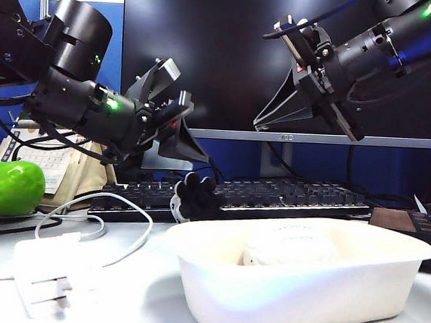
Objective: Place the tilting octopus upright.
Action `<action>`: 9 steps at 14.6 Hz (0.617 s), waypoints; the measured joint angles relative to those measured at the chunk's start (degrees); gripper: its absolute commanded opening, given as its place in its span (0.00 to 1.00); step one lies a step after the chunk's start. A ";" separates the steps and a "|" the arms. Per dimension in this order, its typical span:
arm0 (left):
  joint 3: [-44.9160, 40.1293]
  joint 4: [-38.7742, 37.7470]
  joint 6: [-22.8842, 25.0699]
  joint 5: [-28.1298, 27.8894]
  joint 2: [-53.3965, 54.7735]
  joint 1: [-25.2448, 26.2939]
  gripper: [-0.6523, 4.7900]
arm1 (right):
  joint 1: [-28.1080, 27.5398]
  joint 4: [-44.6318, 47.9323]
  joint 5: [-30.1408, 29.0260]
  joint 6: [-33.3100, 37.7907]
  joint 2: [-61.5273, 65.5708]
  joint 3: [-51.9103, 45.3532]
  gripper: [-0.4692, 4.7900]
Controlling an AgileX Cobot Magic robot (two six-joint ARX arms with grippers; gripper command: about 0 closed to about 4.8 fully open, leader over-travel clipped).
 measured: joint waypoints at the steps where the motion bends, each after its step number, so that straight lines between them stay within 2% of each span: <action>1: 0.00 0.02 -0.33 0.83 0.00 0.00 0.46 | 0.00 -0.09 0.00 0.00 0.00 0.00 0.08; 5: 0.00 -0.15 -0.50 0.76 -2.84 0.00 0.46 | 0.00 -0.63 0.02 0.00 0.00 0.00 0.08; 9: 0.07 -1.31 -0.28 -9.31 -5.29 0.09 0.46 | 0.00 -0.76 0.02 0.00 0.00 0.00 0.08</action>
